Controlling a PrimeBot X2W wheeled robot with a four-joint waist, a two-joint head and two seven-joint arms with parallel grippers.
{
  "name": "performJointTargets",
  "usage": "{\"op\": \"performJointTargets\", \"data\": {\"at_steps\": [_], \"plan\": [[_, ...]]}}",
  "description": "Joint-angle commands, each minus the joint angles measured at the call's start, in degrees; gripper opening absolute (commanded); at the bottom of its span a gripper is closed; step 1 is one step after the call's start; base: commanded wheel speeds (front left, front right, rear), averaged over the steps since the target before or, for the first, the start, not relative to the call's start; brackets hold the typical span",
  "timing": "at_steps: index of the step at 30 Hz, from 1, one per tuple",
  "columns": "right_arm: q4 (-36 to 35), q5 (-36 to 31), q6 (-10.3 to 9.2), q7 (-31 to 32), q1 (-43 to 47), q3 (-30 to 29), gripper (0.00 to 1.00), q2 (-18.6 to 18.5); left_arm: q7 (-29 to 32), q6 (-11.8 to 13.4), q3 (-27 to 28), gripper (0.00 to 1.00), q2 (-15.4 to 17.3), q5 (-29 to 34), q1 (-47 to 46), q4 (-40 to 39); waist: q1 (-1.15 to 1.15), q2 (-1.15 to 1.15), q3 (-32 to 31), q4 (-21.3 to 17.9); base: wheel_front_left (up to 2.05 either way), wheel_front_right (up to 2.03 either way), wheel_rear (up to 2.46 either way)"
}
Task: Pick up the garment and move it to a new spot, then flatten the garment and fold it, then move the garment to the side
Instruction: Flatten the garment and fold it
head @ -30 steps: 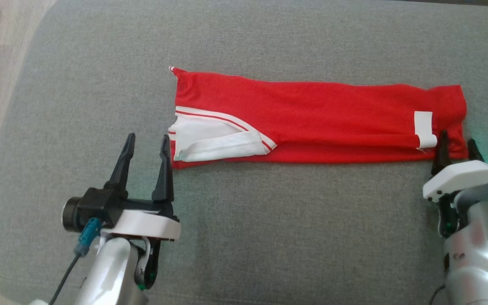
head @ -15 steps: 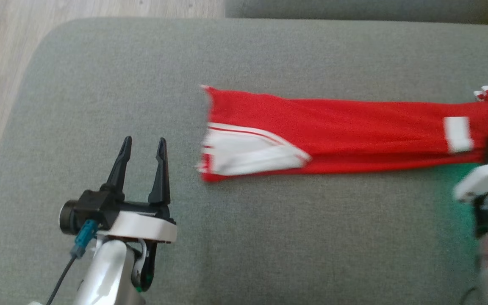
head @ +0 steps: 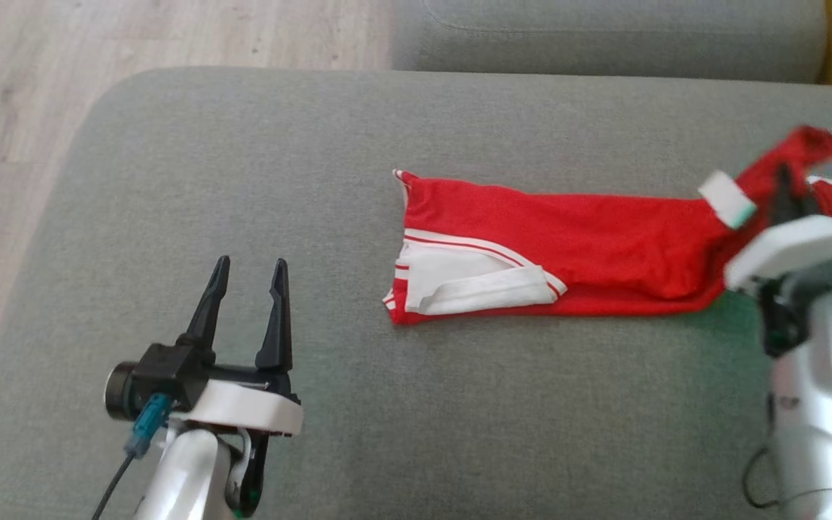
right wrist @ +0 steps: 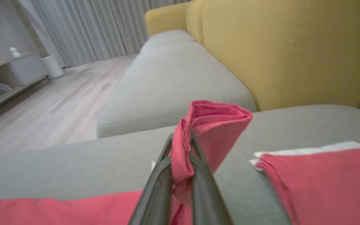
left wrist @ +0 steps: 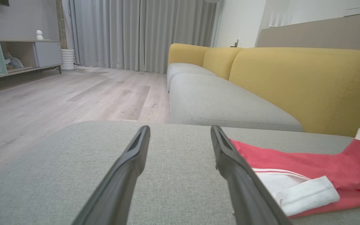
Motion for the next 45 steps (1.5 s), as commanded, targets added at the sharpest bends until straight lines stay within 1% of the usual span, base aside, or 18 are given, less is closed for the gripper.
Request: {"op": "performJointTargets", "data": {"at_steps": [1,2,3,6,9,11,13,16,20,26,29,30,33,36,38,41,45], "plan": [[-4.21,2.14,-0.05,0.87,-1.76,5.62,0.0,1.09,-0.3,-0.08,1.92,1.0,0.21,0.37,-0.55,-1.59,0.01,0.0,-0.55,1.13,0.0,0.0,0.0],[-5.35,3.21,-0.05,1.29,-1.52,7.83,0.0,1.37,-0.3,-0.03,1.91,1.0,0.21,0.38,-0.5,-1.64,0.01,0.0,-0.69,1.57,0.0,0.0,0.0],[-5.35,3.21,-0.05,1.29,-1.52,7.83,0.0,1.37,-0.3,-0.03,1.91,1.0,0.21,0.38,-0.5,-1.64,0.01,0.0,-0.69,1.57,0.0,0.0,0.0],[-8.62,6.61,-0.05,2.89,-0.83,15.0,0.0,1.79,-0.3,-0.05,1.72,1.0,0.21,0.34,-0.37,-1.78,0.01,0.0,-0.77,3.01,0.0,0.0,0.0],[-11.59,12.72,-0.05,4.05,-0.02,23.58,0.0,1.85,-0.3,-0.09,1.15,1.0,0.21,0.13,-0.46,-1.84,0.01,0.0,-0.46,4.74,0.0,0.0,0.0],[-13.09,15.73,-0.05,4.45,0.48,28.02,0.0,1.86,-0.3,-0.03,0.72,1.0,0.21,-0.13,-0.59,-1.87,0.01,0.0,-0.13,5.95,0.0,0.0,0.0],[-13.8,17.57,-0.05,4.57,0.79,31.69,0.0,1.87,-0.3,0.04,0.24,1.0,0.21,-0.4,-0.73,-1.85,0.01,0.0,0.33,7.15,0.0,0.0,0.0],[-13.67,19.64,-0.05,3.91,1.3,35.68,0.0,1.87,-0.3,0.2,-0.83,1.0,0.21,-0.9,-1.0,-1.82,0.01,0.0,0.98,9.1,0.0,0.0,0.0],[-11.29,21.05,-0.05,2.63,1.39,39.04,0.0,1.88,-0.3,0.51,-1.91,1.0,0.21,-1.48,-1.2,-1.68,0.01,0.0,1.94,11.37,0.0,0.0,0.0],[-5.61,21.45,-0.05,0.63,0.46,41.27,0.0,1.88,-0.3,0.77,-3.27,1.0,0.21,-2.21,-1.82,-1.74,0.01,0.0,3.48,14.31,0.0,0.0,0.0],[-3.08,22.84,-0.05,-0.56,0.61,42.08,0.01,1.88,-0.3,0.77,-4.15,1.0,0.2,-2.27,-2.06,-1.42,0.01,0.0,3.71,15.27,0.0,0.0,0.0],[-2.24,23.12,-0.05,-0.92,0.62,42.58,1.0,1.88,-0.3,0.8,-4.36,1.0,0.2,-2.3,-2.1,-1.32,0.01,0.0,3.7,15.43,0.0,0.0,0.0],[-0.76,24.34,-0.05,-2.37,0.21,44.19,1.0,1.88,-0.3,0.96,-4.66,1.0,0.2,-2.4,-2.19,-1.02,0.01,0.0,3.49,15.56,0.0,0.0,0.0],[-0.86,26.55,-0.05,-4.22,-0.64,45.74,1.0,1.88,-0.3,0.99,-4.36,1.0,0.2,-1.89,-2.15,-0.66,0.01,0.0,2.78,14.62,0.0,0.0,0.0],[-0.67,26.74,-0.05,-5.86,-1.56,45.93,1.0,1.88,-0.3,0.93,-3.84,1.0,0.21,-1.44,-2.16,-0.54,0.01,0.0,2.15,13.61,0.0,0.0,0.0],[0.34,24.86,-0.05,-8.49,-2.73,44.17,1.0,1.88,-0.3,0.72,-3.05,1.0,0.23,-0.91,-2.07,-0.67,0.01,0.0,0.97,11.79,0.0,0.0,0.0],[0.79,19.06,-0.05,-10.64,-2.7,40.14,1.0,1.88,-0.3,0.54,-1.93,1.0,0.35,-0.3,-1.8,-0.98,0.01,0.0,-0.4,8.94,0.0,0.0,0.0]]}}
